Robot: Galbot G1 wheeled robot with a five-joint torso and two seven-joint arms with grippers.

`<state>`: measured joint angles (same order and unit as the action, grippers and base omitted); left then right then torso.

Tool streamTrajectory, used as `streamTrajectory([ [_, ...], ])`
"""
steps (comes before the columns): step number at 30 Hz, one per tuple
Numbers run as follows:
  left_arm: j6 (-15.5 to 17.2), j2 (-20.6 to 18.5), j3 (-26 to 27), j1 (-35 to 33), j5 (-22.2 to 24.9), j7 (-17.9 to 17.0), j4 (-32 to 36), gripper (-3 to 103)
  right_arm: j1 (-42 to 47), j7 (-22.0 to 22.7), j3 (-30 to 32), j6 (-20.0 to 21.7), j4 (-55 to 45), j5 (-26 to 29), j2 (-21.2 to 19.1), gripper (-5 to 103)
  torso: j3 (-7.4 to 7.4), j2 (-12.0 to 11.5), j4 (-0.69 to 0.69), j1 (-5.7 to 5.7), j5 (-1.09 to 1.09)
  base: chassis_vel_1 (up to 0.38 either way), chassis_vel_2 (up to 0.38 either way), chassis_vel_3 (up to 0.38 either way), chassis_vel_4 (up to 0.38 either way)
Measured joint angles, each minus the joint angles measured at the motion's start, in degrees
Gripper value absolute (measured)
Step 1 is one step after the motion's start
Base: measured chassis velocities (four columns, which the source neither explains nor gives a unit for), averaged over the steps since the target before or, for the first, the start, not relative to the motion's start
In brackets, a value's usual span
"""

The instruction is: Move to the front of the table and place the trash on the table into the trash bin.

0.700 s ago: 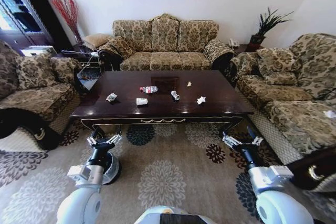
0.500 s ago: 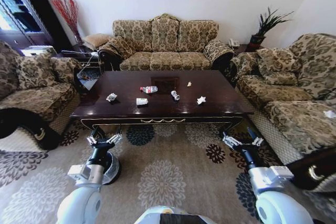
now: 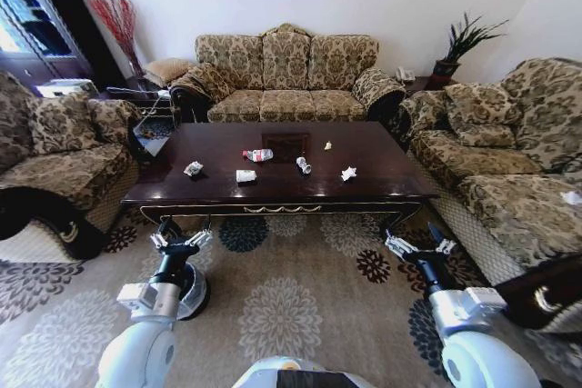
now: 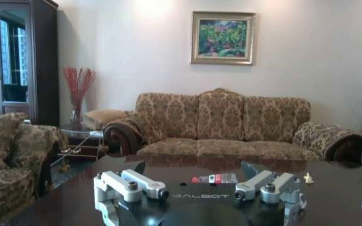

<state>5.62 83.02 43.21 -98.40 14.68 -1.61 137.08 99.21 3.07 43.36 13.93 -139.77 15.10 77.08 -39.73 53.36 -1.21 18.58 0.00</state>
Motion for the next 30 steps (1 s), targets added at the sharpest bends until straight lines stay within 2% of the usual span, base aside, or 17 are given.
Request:
streamTrajectory([
  [19, -0.25, 0.58, -0.17, -0.83, -0.85, 0.18, 1.11, 100, 0.11, 0.84, -0.97, 0.39, -1.10, -1.93, 0.64, 100, 0.00, 0.00, 0.00, 0.00, 0.00, 0.000, 0.001, -0.003, -0.001],
  [30, -0.35, 0.90, -0.46, -0.85, -1.41, 0.38, 0.84, 100, 0.09, 0.85, -1.35, 0.35, -0.81, -2.57, 0.60, 100, 0.00, 0.00, 0.00, 0.00, 0.00, 0.145, 0.073, -0.150, -0.094],
])
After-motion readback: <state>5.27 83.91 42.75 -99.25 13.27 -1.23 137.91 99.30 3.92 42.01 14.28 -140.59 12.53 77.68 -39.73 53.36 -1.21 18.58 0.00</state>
